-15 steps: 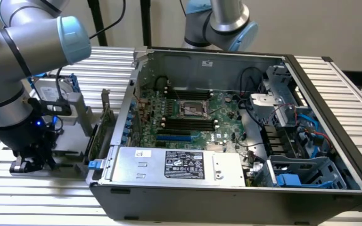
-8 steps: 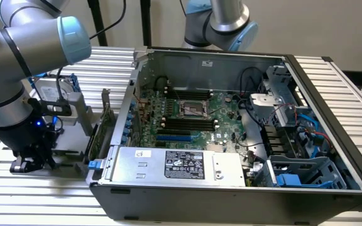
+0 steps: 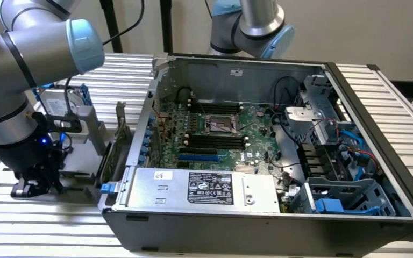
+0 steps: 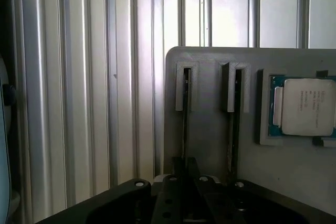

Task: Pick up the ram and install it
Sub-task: 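Pick up the ram and move it above insertion slot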

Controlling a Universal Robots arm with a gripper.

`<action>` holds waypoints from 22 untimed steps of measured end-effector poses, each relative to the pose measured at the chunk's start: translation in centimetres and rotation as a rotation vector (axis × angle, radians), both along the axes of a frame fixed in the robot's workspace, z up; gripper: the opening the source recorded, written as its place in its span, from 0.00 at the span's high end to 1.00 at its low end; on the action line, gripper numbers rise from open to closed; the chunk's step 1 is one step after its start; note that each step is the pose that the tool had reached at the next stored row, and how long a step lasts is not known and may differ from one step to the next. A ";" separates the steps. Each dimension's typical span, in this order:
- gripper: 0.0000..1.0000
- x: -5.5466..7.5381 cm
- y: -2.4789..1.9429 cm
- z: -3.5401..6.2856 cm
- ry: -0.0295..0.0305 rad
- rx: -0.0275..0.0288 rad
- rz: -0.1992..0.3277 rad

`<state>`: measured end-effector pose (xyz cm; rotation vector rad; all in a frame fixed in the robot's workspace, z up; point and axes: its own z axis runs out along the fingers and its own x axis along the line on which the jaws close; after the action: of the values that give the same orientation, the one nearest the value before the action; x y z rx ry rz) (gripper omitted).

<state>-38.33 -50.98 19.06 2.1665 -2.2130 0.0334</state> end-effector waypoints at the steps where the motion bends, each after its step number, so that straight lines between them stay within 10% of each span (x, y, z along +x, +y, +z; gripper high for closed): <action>1: 0.86 0.0 -0.01 0.01 0.0009 -0.0020 0.001; 12: 0.86 0.0 -0.07 0.02 0.0017 -0.0148 0.064; 22: 0.86 0.0 -0.06 0.26 0.0015 -0.0153 0.068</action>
<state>-38.37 -51.04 19.33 2.2323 -2.1303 0.0508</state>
